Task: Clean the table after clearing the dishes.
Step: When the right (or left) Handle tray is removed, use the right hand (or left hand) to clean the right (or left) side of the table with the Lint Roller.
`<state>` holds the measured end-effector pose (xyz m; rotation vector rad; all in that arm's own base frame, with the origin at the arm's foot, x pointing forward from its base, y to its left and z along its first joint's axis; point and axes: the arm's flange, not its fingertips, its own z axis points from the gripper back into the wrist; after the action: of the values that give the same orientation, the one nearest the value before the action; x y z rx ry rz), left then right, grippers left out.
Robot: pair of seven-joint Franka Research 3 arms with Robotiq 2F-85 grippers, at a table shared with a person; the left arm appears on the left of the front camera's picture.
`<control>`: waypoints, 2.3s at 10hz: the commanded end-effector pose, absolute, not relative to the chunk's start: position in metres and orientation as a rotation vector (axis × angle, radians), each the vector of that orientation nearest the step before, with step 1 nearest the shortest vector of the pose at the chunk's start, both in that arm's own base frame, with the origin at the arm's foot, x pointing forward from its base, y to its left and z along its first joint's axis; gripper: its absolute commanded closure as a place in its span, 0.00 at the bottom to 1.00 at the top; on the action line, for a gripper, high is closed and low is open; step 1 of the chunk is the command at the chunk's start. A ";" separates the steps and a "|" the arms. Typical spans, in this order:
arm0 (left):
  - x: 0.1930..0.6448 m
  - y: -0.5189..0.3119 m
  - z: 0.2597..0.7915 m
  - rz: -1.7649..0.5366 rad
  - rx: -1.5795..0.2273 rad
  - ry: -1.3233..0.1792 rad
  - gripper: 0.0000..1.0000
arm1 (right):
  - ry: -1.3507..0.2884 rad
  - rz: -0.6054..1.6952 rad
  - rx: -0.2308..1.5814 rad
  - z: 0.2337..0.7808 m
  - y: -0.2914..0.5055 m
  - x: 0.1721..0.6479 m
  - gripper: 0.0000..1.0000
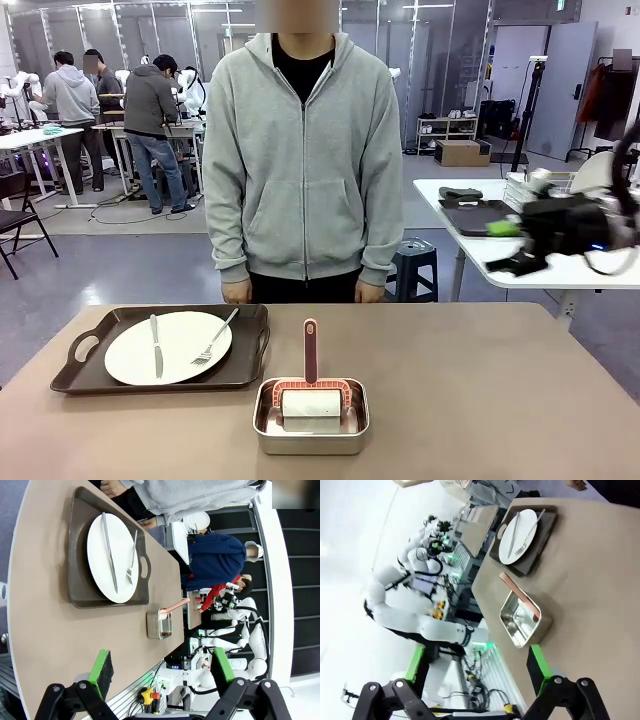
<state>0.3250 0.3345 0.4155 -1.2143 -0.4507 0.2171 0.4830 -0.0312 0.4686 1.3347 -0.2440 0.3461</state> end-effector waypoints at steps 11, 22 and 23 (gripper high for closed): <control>0.322 0.336 0.416 0.212 -1.214 -0.459 0.00 | -0.293 -0.051 1.382 0.402 -0.220 0.351 0.00; 0.322 0.336 0.416 0.212 -1.214 -0.459 0.00 | -0.320 -0.032 1.391 0.398 -0.226 0.348 0.00; 0.322 0.336 0.416 0.212 -1.214 -0.459 0.00 | -0.320 -0.032 1.391 0.398 -0.226 0.348 0.00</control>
<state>0.3249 0.3345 0.4155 -1.2143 -0.4508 0.2172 0.3491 -0.2254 0.3968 1.3919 -0.3150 -0.0350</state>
